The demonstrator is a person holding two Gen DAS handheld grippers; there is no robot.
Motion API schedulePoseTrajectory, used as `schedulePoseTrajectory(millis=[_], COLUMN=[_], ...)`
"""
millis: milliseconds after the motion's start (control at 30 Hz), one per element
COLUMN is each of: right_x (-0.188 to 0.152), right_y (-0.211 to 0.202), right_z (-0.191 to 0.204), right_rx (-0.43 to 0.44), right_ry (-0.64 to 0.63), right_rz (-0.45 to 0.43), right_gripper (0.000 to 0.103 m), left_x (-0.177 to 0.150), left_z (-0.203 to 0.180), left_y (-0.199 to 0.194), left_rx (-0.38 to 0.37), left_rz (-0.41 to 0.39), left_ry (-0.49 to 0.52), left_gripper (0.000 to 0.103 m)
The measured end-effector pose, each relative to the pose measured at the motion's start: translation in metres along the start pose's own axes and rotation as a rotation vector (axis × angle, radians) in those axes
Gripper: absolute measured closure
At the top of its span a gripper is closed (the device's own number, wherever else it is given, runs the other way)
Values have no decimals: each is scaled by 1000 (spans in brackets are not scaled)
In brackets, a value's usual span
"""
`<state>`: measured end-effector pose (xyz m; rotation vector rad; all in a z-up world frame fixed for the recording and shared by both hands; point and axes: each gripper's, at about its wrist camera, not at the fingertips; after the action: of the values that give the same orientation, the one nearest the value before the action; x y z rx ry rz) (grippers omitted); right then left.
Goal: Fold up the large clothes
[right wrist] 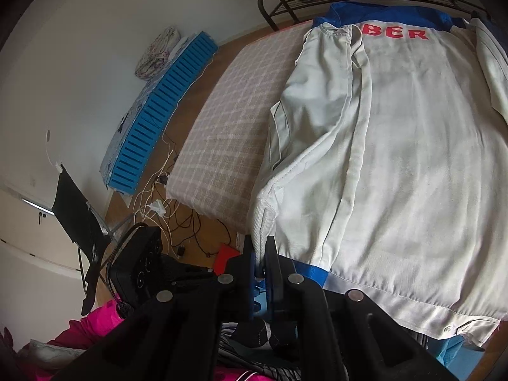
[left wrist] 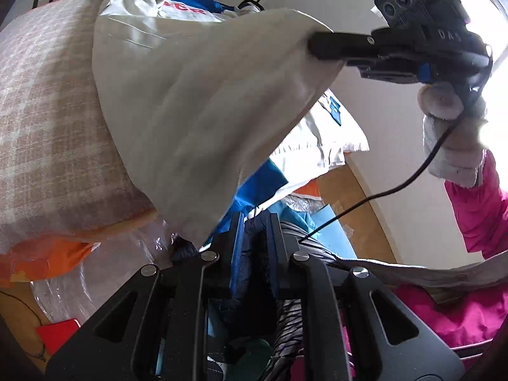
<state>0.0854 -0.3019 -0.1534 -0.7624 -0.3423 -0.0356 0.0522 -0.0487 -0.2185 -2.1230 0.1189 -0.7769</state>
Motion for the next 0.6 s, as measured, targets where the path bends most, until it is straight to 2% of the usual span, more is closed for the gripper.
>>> schedulePoseTrajectory(millis=[67,133,233,333,367,467,533,600], right_x=[0,2,-3,-18,-26,-54,-62,-54], right_y=[2,-1,4,18,28,68,75,62], right_z=[3,7,9,0,-8,-25,-34,-38], right_rx=[8,9,37,45,31,-108,-94,-66], right_ry=[5,3,21,64,91,53,59,65], right_rz=[-1,-2,4,16,34,180,211,152], right_gripper=[100,100,100,100,97,95,95,78], left_x=[-7,-9,-9,-3,0,12,20,29], left_z=[-1,9,25,39,42,49,50,47], left_y=[-5,-18,-47,-71,-75,-76,-72,-66], left_rx=[18,36,56,116,141,183,202,204], left_rz=[-5,-31,-110,-171,-180,-187,-189,-191], left_ry=[2,-41,-98,-117,-120,-120,-112,-105], left_gripper=[91,91,91,91,91,91,91,91])
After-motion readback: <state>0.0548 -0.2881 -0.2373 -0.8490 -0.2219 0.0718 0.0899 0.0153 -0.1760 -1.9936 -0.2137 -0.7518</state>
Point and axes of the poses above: each gripper's, at about its wrist camera, not at the fingertips, and y roughly the way its jaws point, z to its left, x to its top, and after that the axes turned 7 degrees about x, right-handed
